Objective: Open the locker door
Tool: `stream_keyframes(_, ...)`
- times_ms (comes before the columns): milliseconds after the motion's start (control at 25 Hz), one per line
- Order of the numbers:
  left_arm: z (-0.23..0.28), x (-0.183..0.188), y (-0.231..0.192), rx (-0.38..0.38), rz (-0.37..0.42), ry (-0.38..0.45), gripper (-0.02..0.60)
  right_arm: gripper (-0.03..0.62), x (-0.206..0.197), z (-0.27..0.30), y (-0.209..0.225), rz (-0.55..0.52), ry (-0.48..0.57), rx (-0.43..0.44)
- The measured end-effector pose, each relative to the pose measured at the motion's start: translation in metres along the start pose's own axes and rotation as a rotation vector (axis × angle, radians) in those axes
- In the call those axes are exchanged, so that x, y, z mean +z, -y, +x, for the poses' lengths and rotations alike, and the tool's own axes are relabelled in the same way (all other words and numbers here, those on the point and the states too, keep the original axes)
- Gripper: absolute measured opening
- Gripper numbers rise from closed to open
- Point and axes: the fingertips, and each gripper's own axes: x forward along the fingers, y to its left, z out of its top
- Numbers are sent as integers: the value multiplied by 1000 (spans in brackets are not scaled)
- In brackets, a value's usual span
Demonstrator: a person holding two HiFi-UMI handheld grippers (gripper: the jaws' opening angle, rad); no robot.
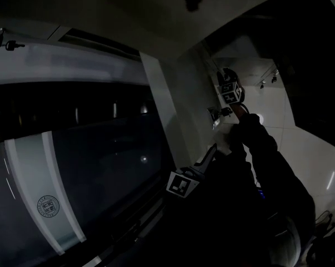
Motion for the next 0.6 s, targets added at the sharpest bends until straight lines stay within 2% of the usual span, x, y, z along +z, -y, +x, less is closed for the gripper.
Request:
stream_keyframes(40, 0, 0, 0, 2, 0, -1, 163, 101, 0, 2, 2, 13, 4, -22)
stream_keyframes(120, -1, 0, 0, 10, -2, -1, 163, 29, -3, 4, 7, 20, 13, -54)
stream_keyframes(200, -5, -2, -1, 19, -6, -8, 163, 28, -4, 3, 8, 10, 22, -56)
stream_keyframes(360, -9, -7, 1, 17, -7, -13, 163, 17, 1, -3, 7, -1, 24, -17)
stream_keyframes(520, -10, -12, 9, -6, -24, -9, 163, 20, -18, -28, -10, -81, 2, 39)
stream_keyframes(600, -9, -17, 15, -30, -34, -10, 163, 26, -34, -54, -21, -86, -1, 81)
